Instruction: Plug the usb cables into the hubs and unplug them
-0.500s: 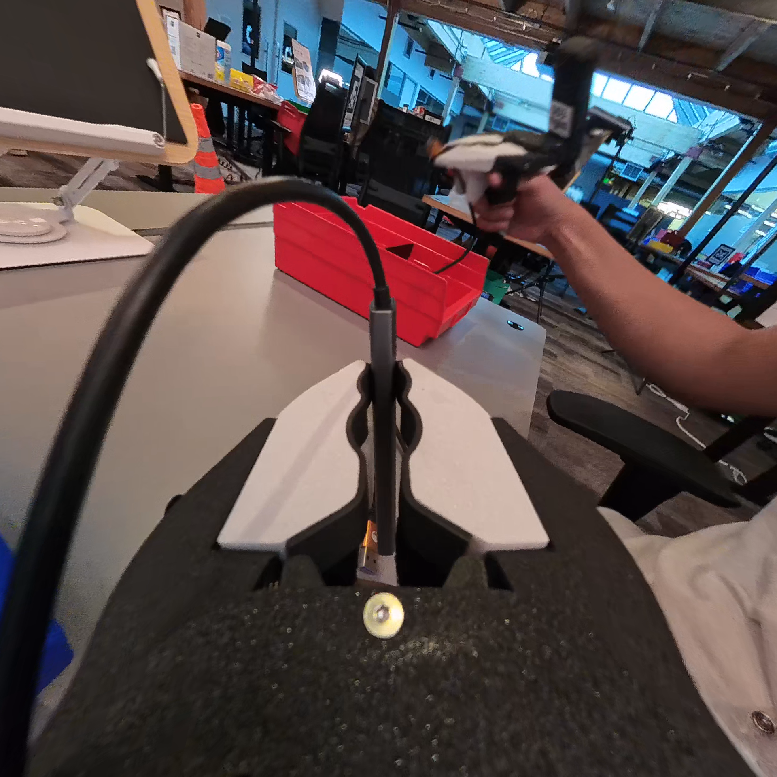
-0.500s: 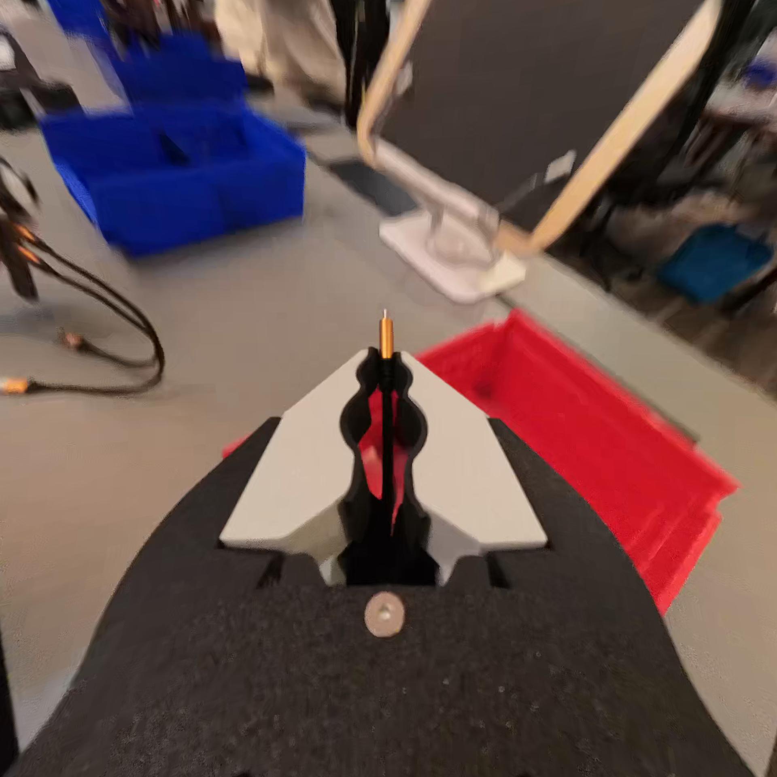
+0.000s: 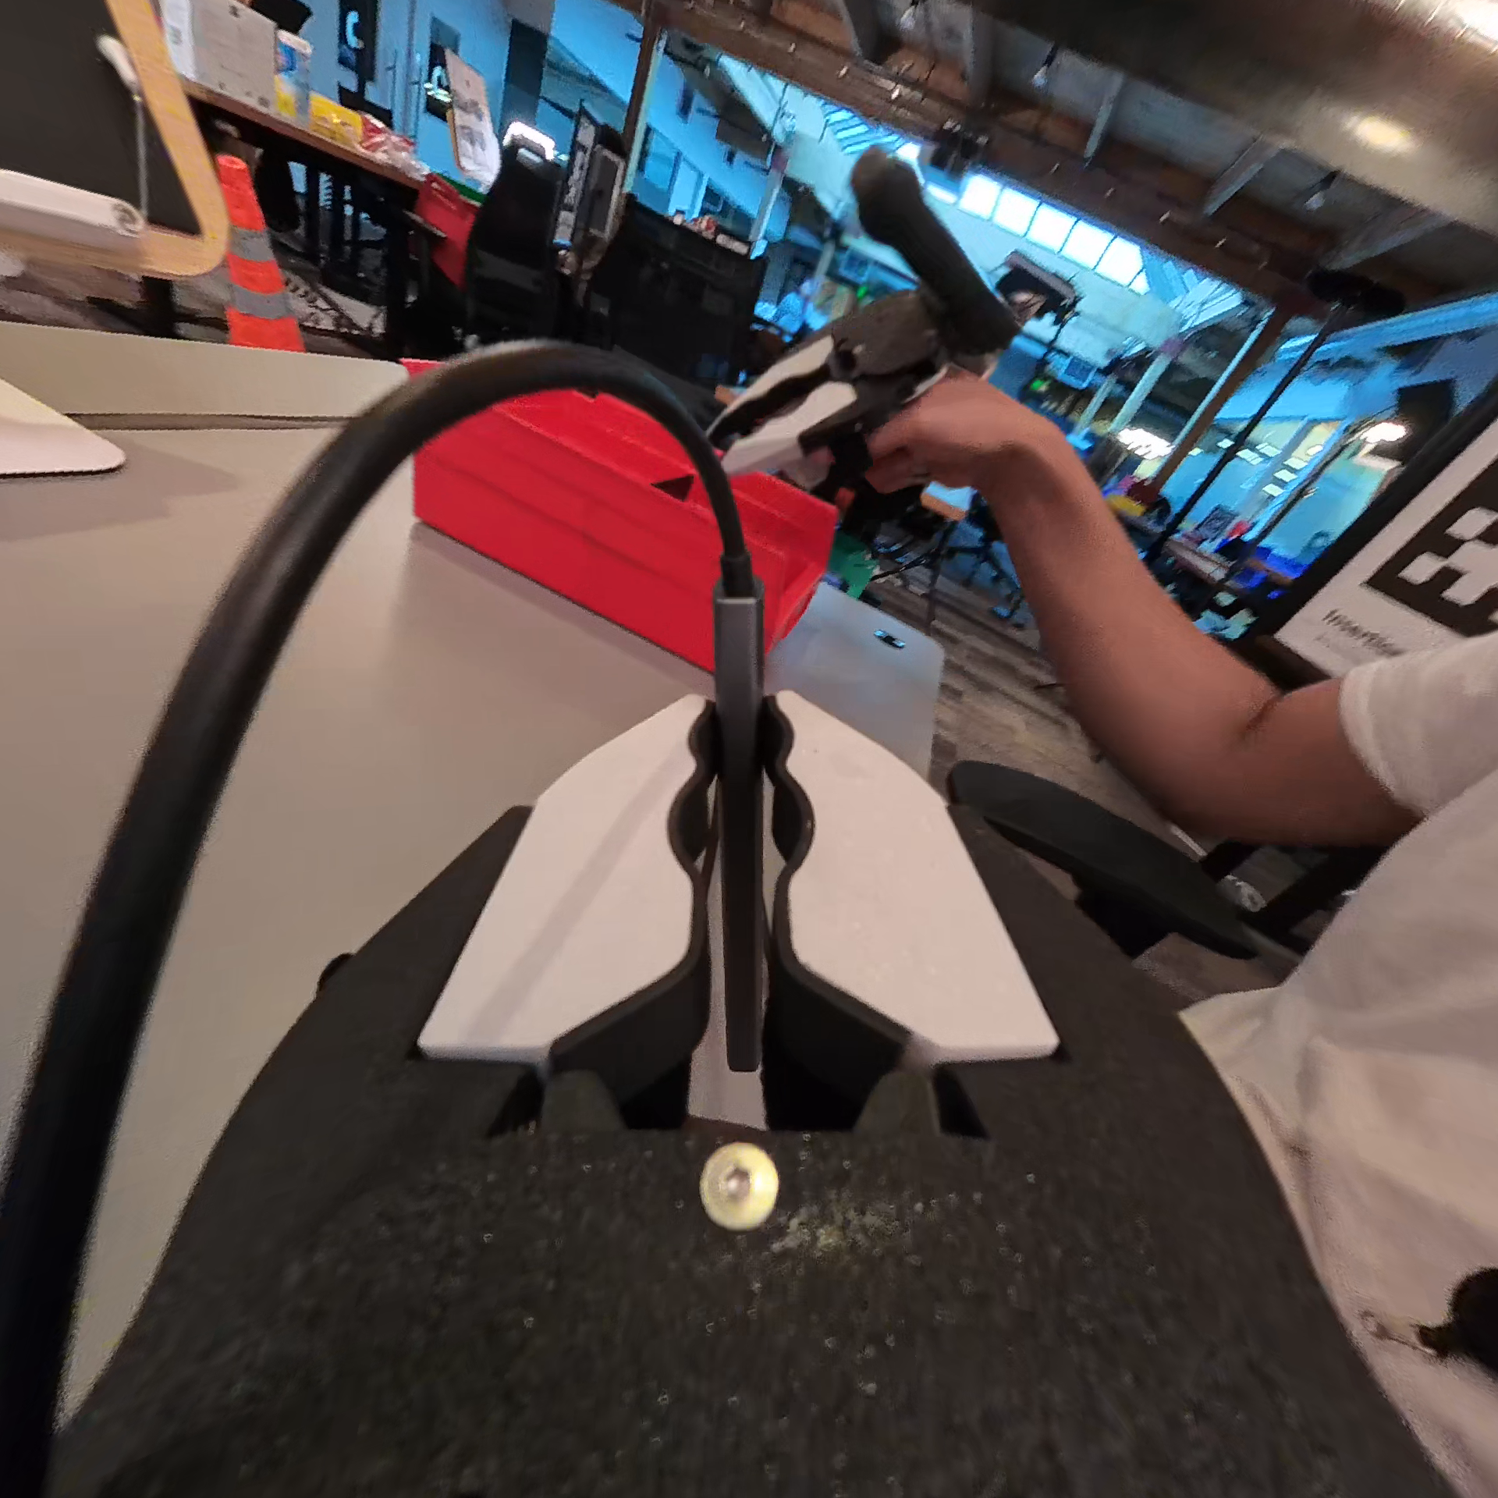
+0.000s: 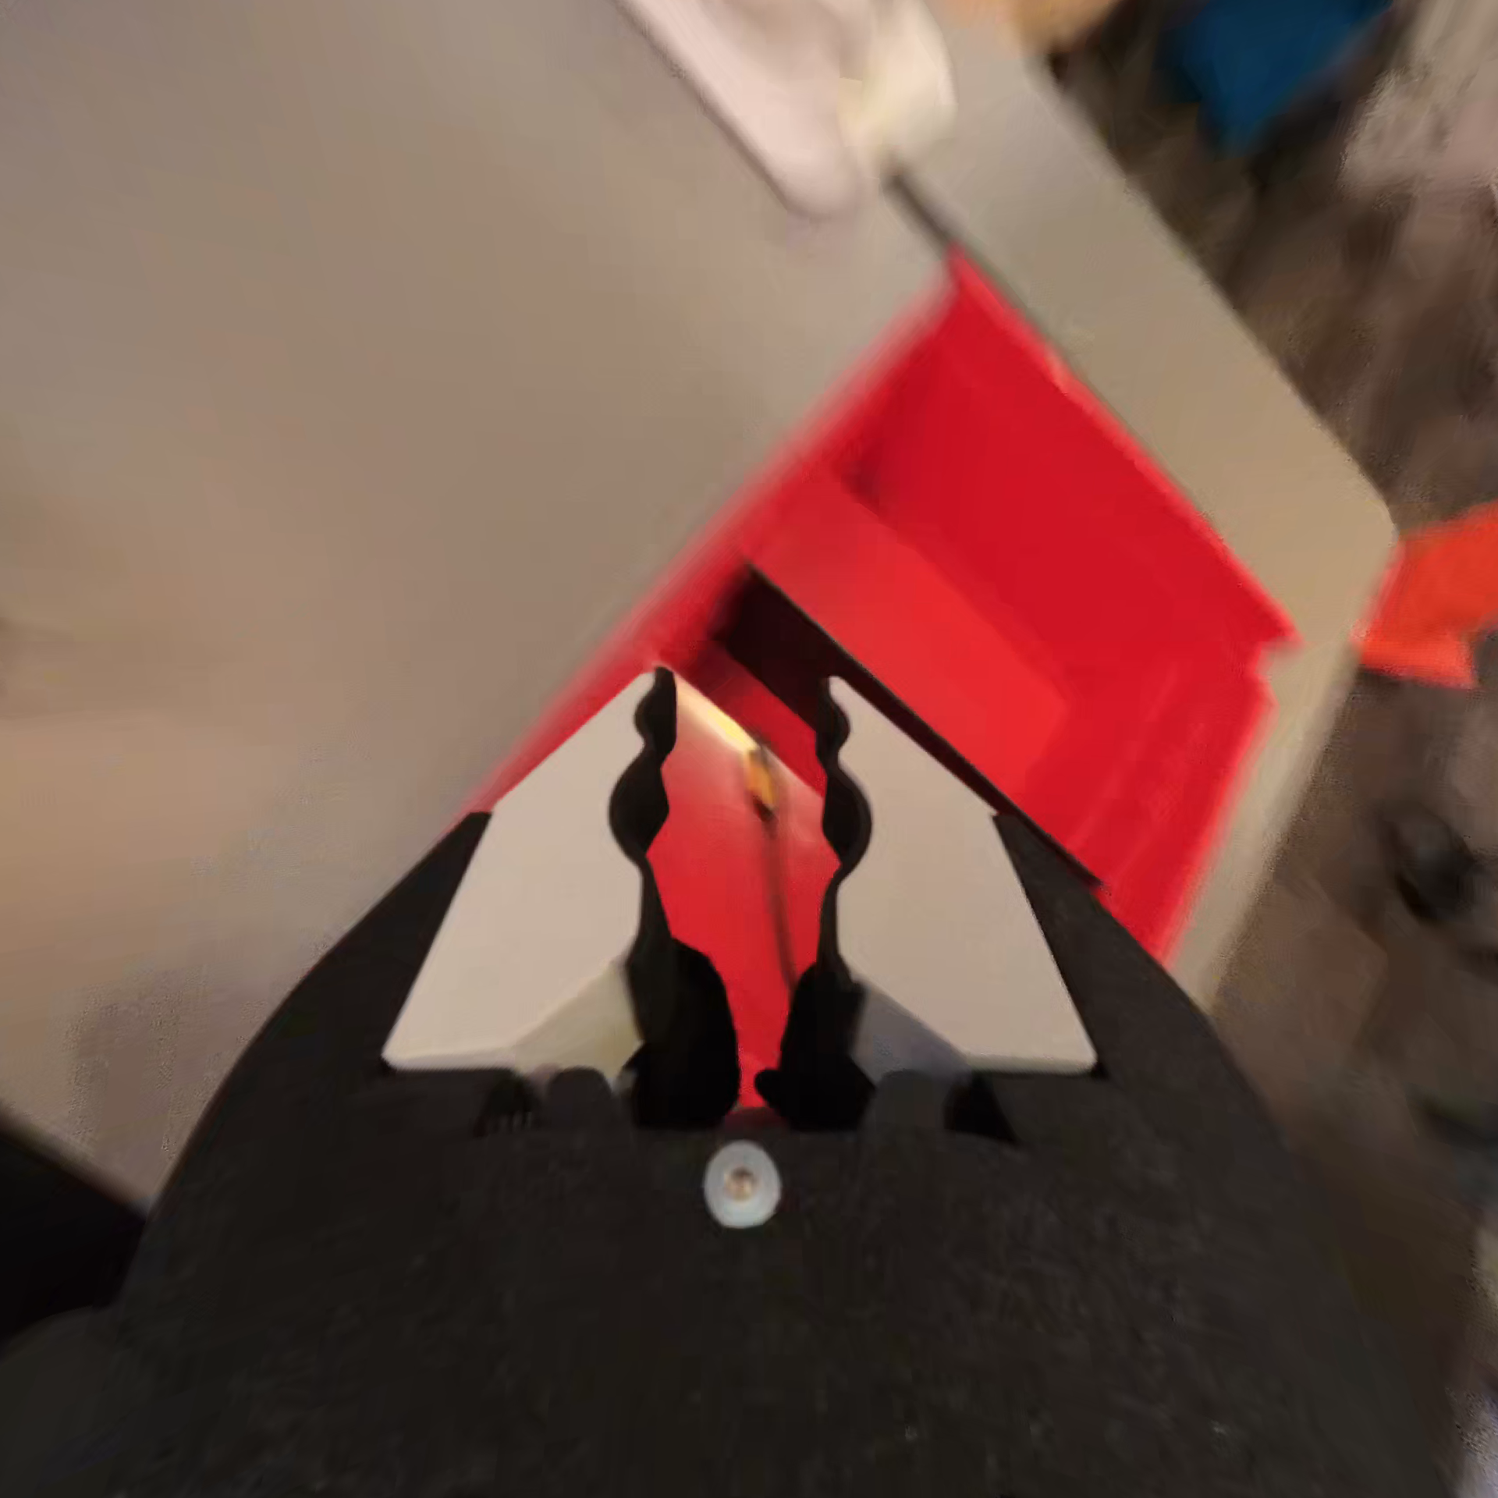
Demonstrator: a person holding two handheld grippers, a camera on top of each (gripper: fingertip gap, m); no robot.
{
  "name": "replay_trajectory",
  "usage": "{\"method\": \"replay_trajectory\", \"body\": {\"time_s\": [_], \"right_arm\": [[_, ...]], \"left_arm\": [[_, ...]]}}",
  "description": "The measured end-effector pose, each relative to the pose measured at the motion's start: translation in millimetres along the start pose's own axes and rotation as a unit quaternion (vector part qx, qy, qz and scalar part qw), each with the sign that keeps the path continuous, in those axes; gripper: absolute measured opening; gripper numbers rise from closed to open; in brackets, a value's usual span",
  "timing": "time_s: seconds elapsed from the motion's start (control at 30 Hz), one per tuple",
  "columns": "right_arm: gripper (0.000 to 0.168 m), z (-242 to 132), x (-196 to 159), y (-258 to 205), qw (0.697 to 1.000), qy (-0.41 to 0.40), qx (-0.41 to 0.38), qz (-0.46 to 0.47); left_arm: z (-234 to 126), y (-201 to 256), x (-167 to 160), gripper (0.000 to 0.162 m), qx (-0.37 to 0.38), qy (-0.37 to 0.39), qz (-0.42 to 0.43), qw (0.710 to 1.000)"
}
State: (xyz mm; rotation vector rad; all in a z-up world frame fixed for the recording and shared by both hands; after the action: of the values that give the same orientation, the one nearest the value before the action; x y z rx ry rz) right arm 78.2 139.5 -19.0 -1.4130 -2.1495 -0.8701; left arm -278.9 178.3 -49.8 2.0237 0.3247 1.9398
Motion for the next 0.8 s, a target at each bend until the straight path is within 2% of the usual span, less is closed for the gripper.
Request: {"method": "replay_trajectory", "body": {"time_s": [0.03,0.1,0.13,0.17,0.2,0.3,0.4,0.5,0.57,0.7,0.8], "right_arm": [[0.031,-15,25,-32,0.994,0.084,0.063,-0.001],[0.029,-37,59,-114,0.945,0.211,0.248,-0.015],[0.033,-41,64,-155,0.911,0.234,0.338,-0.027],[0.035,-39,67,-186,0.885,0.248,0.392,-0.035],[0.034,-32,69,-207,0.872,0.261,0.414,-0.036],[0.026,-9,73,-243,0.855,0.271,0.442,-0.020],[0.024,4,72,-262,0.860,0.261,0.436,-0.045],[0.012,4,74,-267,0.852,0.274,0.445,-0.032],[0.008,8,69,-271,0.859,0.257,0.441,-0.044],[0.006,6,66,-271,0.858,0.257,0.442,-0.046],[0.006,7,60,-270,0.866,0.236,0.434,-0.073]], "left_arm": [[-1,1,1,0.009,-0.013,0.005,-0.007,1.000],[-2,6,2,0.009,-0.042,0.009,-0.014,0.999],[-2,9,2,0.009,-0.056,0.008,-0.013,0.998],[-2,12,2,0.010,-0.069,0.006,-0.009,0.998],[-2,14,2,0.009,-0.077,0.003,-0.005,0.997],[-1,22,3,0.009,-0.096,0.001,0.004,0.995],[0,27,2,0.010,-0.105,-0.005,0.014,0.994],[2,30,0,0.010,-0.113,-0.012,0.018,0.993],[3,32,-2,0.010,-0.112,-0.016,0.022,0.993],[5,34,-5,0.009,-0.108,-0.024,0.028,0.993],[6,33,-15,0.010,-0.095,-0.065,0.058,0.992]]}}
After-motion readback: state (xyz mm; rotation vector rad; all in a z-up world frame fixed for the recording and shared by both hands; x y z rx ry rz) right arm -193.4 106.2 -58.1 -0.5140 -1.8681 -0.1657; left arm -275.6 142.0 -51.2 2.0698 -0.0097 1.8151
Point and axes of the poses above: each gripper's, where its closed fingertips meet, z out along the fingers, x out of its top, y = z × x across the jaws, the point moved 5 cm from there along -z, back along the fingers, and after that the axes turned 2 degrees about x, right-handed, at the moved point
